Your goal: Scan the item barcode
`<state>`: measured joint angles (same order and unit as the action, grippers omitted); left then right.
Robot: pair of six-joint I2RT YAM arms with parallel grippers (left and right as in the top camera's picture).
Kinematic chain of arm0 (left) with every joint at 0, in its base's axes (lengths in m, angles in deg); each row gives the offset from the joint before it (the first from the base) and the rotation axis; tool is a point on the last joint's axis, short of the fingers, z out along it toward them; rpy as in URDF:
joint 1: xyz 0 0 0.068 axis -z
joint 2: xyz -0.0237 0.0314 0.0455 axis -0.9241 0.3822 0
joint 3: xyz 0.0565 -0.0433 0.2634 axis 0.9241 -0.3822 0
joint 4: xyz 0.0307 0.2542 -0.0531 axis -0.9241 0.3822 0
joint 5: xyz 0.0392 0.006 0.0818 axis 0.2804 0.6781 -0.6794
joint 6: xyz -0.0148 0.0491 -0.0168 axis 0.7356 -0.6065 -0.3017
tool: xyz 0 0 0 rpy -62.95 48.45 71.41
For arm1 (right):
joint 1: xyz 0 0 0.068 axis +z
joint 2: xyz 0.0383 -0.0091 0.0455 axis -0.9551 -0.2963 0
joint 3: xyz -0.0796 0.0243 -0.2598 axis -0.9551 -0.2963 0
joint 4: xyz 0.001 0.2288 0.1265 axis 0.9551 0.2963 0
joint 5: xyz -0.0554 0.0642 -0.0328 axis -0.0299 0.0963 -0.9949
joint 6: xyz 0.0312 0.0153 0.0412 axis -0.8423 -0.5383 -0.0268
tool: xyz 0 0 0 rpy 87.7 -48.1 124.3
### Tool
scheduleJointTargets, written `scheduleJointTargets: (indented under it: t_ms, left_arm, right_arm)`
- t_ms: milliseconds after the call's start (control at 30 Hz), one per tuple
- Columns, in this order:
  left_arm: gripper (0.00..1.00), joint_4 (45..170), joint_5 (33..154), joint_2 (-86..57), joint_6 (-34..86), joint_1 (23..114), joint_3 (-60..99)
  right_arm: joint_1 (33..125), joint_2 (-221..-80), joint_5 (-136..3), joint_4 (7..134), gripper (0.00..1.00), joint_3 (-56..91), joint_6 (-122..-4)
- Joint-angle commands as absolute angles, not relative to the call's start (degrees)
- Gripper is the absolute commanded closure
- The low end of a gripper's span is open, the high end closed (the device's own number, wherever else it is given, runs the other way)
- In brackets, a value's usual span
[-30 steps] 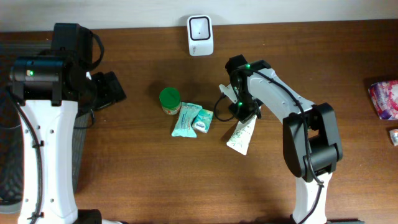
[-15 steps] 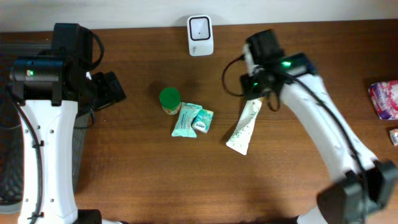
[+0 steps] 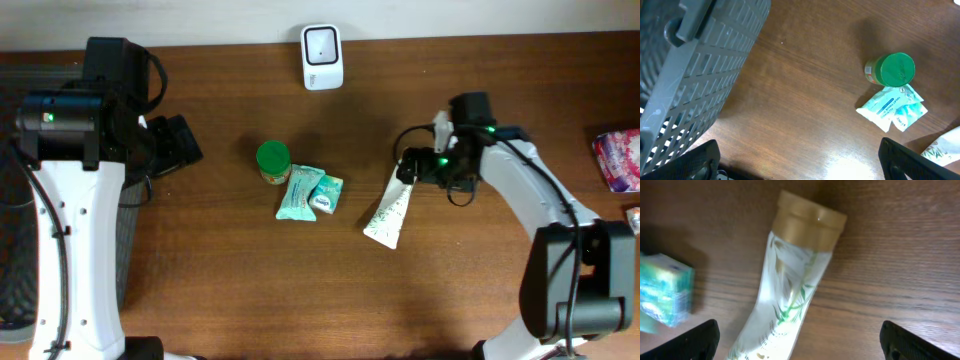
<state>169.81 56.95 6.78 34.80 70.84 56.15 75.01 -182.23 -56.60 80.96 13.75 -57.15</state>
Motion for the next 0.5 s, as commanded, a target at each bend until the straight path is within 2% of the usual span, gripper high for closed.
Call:
scheduleJointTargets:
  t_ms: [0,67,133,167,267,433,467]
  left_arm:
    - [0.01,169.83,56.93,5.86,35.52,70.63,56.76]
    - [0.01,169.83,56.95,5.86,35.52,70.63,56.76]
    - [0.01,169.83,56.95,5.86,35.52,70.63,56.76]
    - [0.01,169.85,56.95,5.86,35.52,70.63,56.76]
    - [0.01,169.83,56.95,5.86,35.52,70.63,56.76]
    - [0.01,169.85,56.95,5.86,35.52,70.63,56.76]
    - [0.01,169.83,56.95,5.86,35.52,70.63,56.76]
  right_arm:
    - [70.90,-181.88,-43.46,79.69,0.01,9.95,-57.39]
    - [70.48,-181.88,-42.44,77.75,0.01,7.87,-57.41]
    - [70.53,-181.88,-41.10,76.04,0.12,6.63,-57.44]
    - [70.53,-181.90,-41.15,75.60,0.14,6.30,-57.44]
    - [70.53,-183.00,-41.67,74.07,0.13,5.64,-62.13]
    - [70.55,-189.03,-42.17,72.50,0.28,4.97,-68.15]
    - [70.55,-190.25,-42.13,72.48,0.35,4.97,-68.15]
